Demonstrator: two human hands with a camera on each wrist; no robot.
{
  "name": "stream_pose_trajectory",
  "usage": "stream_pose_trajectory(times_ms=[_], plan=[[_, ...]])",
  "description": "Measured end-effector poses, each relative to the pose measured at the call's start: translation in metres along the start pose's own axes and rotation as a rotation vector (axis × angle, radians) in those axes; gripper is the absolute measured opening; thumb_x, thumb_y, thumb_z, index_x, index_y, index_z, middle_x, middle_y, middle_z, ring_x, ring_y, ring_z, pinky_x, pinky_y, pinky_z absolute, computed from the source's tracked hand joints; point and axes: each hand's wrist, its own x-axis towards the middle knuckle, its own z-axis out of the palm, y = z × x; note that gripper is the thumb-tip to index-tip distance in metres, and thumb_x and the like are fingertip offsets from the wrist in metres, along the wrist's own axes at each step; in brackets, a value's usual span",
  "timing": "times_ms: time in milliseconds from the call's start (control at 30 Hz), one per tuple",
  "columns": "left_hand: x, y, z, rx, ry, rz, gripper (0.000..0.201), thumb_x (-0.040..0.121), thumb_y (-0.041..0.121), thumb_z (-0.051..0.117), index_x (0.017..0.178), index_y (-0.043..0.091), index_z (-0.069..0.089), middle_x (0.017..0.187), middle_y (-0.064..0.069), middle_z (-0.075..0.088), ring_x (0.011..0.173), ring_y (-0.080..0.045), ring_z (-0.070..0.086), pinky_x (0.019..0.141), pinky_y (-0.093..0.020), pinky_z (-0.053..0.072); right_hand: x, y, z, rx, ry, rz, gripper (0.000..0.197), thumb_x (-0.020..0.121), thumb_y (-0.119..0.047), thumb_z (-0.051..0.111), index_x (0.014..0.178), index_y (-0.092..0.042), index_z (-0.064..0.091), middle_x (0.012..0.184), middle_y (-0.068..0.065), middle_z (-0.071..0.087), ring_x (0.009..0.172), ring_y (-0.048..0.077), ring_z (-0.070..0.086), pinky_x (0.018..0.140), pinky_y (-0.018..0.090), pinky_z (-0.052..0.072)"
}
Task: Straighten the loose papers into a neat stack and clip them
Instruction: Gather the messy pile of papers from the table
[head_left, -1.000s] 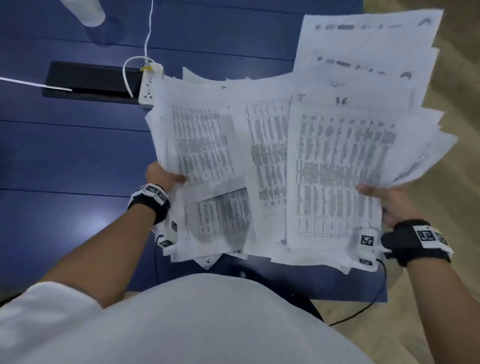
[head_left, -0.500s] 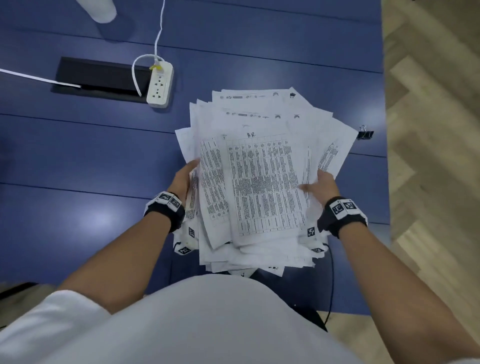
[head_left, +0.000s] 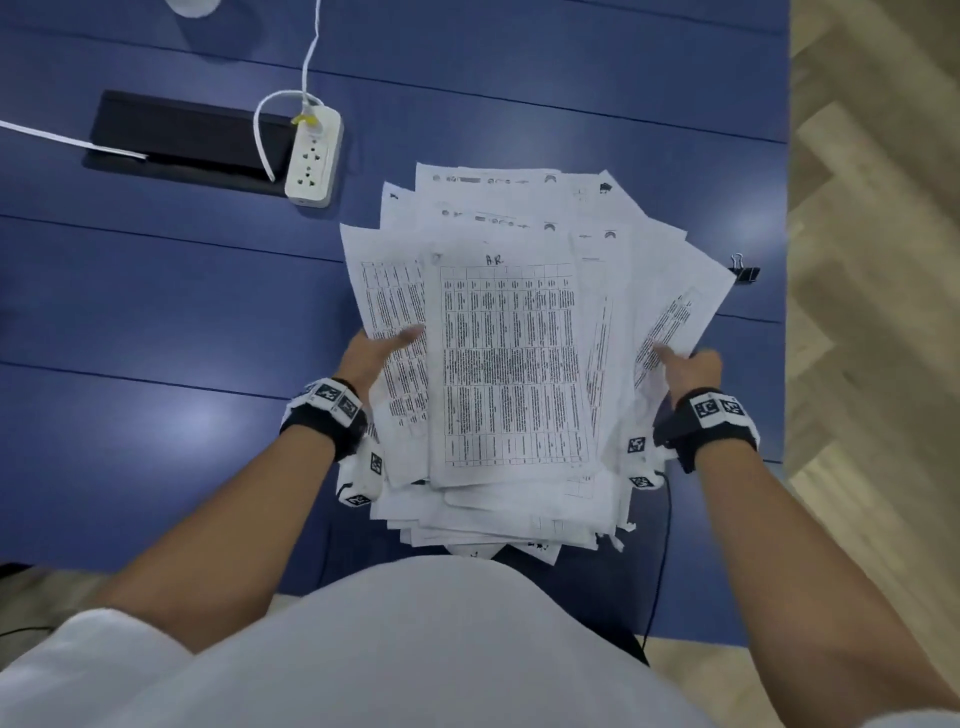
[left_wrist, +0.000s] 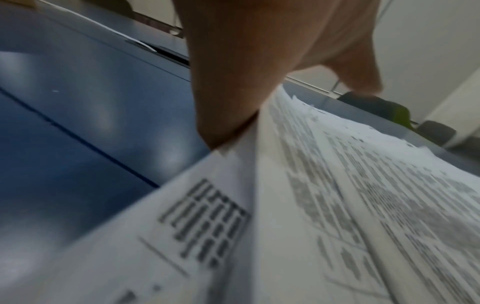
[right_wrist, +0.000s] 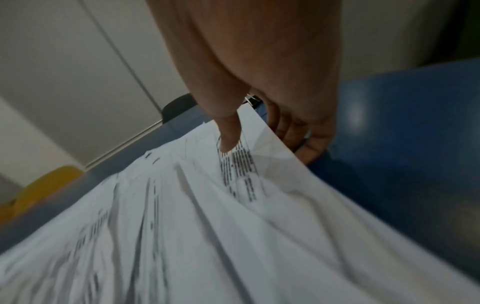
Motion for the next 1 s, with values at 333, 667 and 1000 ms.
stream_pose_trajectory(times_ms=[333,667,1000], plan=[[0.017,-0.008,0.008,0.204,0.065,0.150,0.090,0.049,0.033,0.091,0.128,0.014,0.054,0.125,-0.002,0.063,0.115,-0.014,0.058,0.100,-0.035,0.047,0.016,-0.046,-0.007,0.027,-0.122,-0.187,0.029,0.087,-0.009,0.069,0.112,0.004,0.062,0.115,0.016,0.064,0.100,0.024,0.059,0.086,0.031,0.046],[0.033,-0.001,0.028,0.350,0.166,0.154,0.084,0.050,0.029,0.094,0.123,0.013,0.055,0.123,0.000,0.063,0.113,-0.014,0.056,0.097,-0.030,0.046,0.016,-0.060,0.000,-0.031,-0.136,-0.240,0.021,0.087,-0.019,0.068,0.097,-0.001,0.065,0.090,0.007,0.060,0.082,0.018,0.055,0.069,0.032,0.046],[0.013,0.017,0.067,0.439,0.250,-0.034,0.110,0.043,0.052,0.091,0.128,0.003,0.041,0.122,-0.016,0.059,0.114,-0.031,0.057,0.087,-0.043,0.052,-0.025,0.001,0.004,-0.005,-0.237,0.046,0.046,0.070,-0.034,0.085,0.076,-0.010,0.046,0.068,-0.001,0.046,0.061,0.015,0.047,0.055,0.026,0.042]])
